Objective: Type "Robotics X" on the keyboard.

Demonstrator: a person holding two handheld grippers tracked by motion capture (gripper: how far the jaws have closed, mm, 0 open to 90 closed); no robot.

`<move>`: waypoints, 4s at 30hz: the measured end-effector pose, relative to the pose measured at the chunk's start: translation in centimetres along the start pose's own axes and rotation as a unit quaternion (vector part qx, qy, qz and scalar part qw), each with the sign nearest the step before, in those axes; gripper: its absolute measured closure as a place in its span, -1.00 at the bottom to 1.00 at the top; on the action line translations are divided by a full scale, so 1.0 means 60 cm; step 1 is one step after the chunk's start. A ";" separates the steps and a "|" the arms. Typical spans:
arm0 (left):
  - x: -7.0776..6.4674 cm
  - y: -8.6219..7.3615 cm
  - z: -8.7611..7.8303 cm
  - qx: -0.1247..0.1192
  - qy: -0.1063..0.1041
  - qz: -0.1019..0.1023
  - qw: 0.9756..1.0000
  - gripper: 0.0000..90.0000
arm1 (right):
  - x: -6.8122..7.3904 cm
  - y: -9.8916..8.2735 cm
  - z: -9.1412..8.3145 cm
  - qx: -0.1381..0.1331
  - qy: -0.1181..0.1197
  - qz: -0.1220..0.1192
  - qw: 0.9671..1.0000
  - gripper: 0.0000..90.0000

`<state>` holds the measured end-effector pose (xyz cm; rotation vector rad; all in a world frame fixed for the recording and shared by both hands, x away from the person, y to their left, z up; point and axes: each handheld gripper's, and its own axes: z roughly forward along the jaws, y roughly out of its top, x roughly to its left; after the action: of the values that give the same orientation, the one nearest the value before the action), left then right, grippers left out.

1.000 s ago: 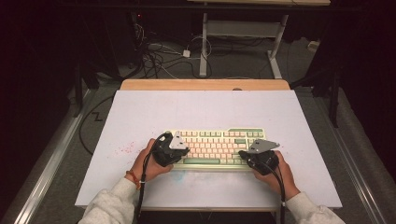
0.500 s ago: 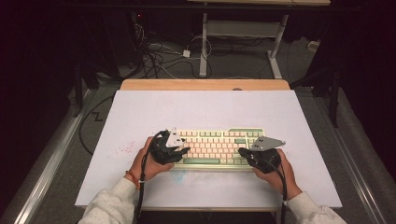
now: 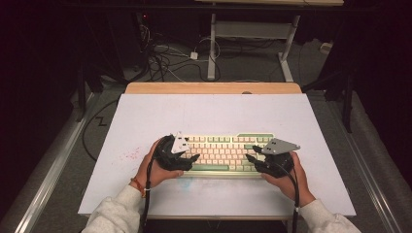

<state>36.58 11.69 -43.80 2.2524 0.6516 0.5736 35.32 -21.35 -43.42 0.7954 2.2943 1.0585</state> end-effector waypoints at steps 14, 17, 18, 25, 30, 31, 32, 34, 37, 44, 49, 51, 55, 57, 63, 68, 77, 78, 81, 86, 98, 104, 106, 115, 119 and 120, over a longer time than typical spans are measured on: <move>-0.004 -0.005 0.000 -0.030 -0.011 -0.005 0.999 -0.60 | -0.002 0.004 0.003 -0.049 -0.026 0.037 0.998 -0.57; -0.004 -0.006 0.003 -0.025 -0.015 -0.005 1.000 -0.60 | 0.000 0.006 0.007 -0.049 -0.025 0.037 0.998 -0.57; -0.004 -0.006 0.004 -0.024 -0.016 -0.004 1.000 -0.60 | 0.002 0.005 0.009 -0.046 -0.023 0.034 0.998 -0.57; -0.003 -0.006 0.001 -0.032 0.005 0.003 0.999 -0.60 | 0.009 0.010 0.012 -0.049 -0.030 0.024 0.998 -0.55; -0.004 -0.006 -0.003 -0.034 0.011 0.011 0.999 -0.60 | 0.011 0.012 0.009 -0.052 -0.034 0.021 0.998 -0.54; -0.005 -0.005 -0.004 -0.035 0.014 0.013 0.999 -0.60 | 0.011 0.013 0.008 -0.054 -0.035 0.020 0.998 -0.54; -0.005 -0.005 -0.005 -0.036 0.016 0.014 0.999 -0.60 | 0.011 0.013 0.007 -0.056 -0.037 0.020 0.998 -0.54; -0.006 -0.005 -0.009 -0.042 0.021 0.014 0.999 -0.60 | 0.010 0.014 0.004 -0.060 -0.040 0.023 0.997 -0.54; -0.007 -0.003 -0.015 -0.047 0.026 0.016 0.998 -0.60 | 0.009 0.014 -0.001 -0.066 -0.045 0.023 0.997 -0.54; -0.011 -0.004 -0.029 -0.065 0.040 0.023 0.997 -0.64 | 0.012 0.016 -0.008 -0.071 -0.056 0.019 0.996 -0.56; -0.013 -0.006 -0.037 -0.070 0.045 0.027 0.996 -0.64 | 0.013 0.018 -0.013 -0.076 -0.059 0.017 0.995 -0.55; -0.014 -0.007 -0.039 -0.069 0.044 0.030 0.996 -0.64 | 0.014 0.018 -0.016 -0.074 -0.060 0.013 0.995 -0.55; -0.017 -0.010 -0.043 -0.070 0.046 0.034 0.996 -0.64 | 0.016 0.018 -0.019 -0.073 -0.059 0.008 0.996 -0.54; -0.018 -0.012 -0.044 -0.072 0.046 0.033 0.996 -0.64 | 0.016 0.017 -0.021 -0.073 -0.062 0.007 0.995 -0.54; -0.022 -0.016 -0.047 -0.073 0.055 0.040 0.995 -0.63 | 0.019 0.015 -0.027 -0.075 -0.064 0.001 0.995 -0.54; -0.024 -0.018 -0.053 -0.078 0.055 0.039 0.995 -0.63 | 0.022 0.013 -0.032 -0.075 -0.071 -0.005 0.995 -0.54; -0.026 -0.027 -0.064 -0.075 0.061 0.042 0.994 -0.63 | 0.022 0.007 -0.044 -0.075 -0.074 -0.006 0.994 -0.54; -0.026 -0.028 -0.065 -0.076 0.061 0.041 0.994 -0.63 | 0.022 0.006 -0.046 -0.074 -0.074 -0.007 0.994 -0.54; -0.026 -0.032 -0.069 -0.072 0.064 0.042 0.994 -0.63 | 0.021 0.004 -0.052 -0.076 -0.076 -0.009 0.994 -0.54; -0.027 -0.039 -0.077 -0.070 0.067 0.043 0.994 -0.63 | 0.021 0.002 -0.061 -0.078 -0.081 -0.011 0.994 -0.54; -0.023 -0.061 -0.094 -0.061 0.073 0.042 0.995 -0.64 | 0.018 -0.007 -0.074 -0.074 -0.087 -0.018 0.993 -0.55; -0.021 -0.072 -0.100 -0.054 0.073 0.039 0.995 -0.64 | 0.017 -0.013 -0.080 -0.072 -0.089 -0.020 0.993 -0.55; -0.021 -0.076 -0.102 -0.053 0.076 0.039 0.995 -0.64 | 0.015 -0.016 -0.082 -0.071 -0.090 -0.018 0.993 -0.55; -0.019 -0.097 -0.107 -0.041 0.079 0.032 0.996 -0.64 | 0.007 -0.033 -0.094 -0.072 -0.098 -0.010 0.993 -0.55; -0.018 -0.108 -0.112 -0.033 0.084 0.031 0.995 -0.64 | 0.002 -0.041 -0.098 -0.070 -0.103 -0.005 0.992 -0.55; -0.017 -0.111 -0.113 -0.031 0.085 0.031 0.995 -0.64 | 0.002 -0.043 -0.099 -0.069 -0.104 -0.005 0.992 -0.55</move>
<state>30.07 18.67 -44.49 2.1876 0.6407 0.8127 30.71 -25.69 -42.06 0.7970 2.0266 1.0646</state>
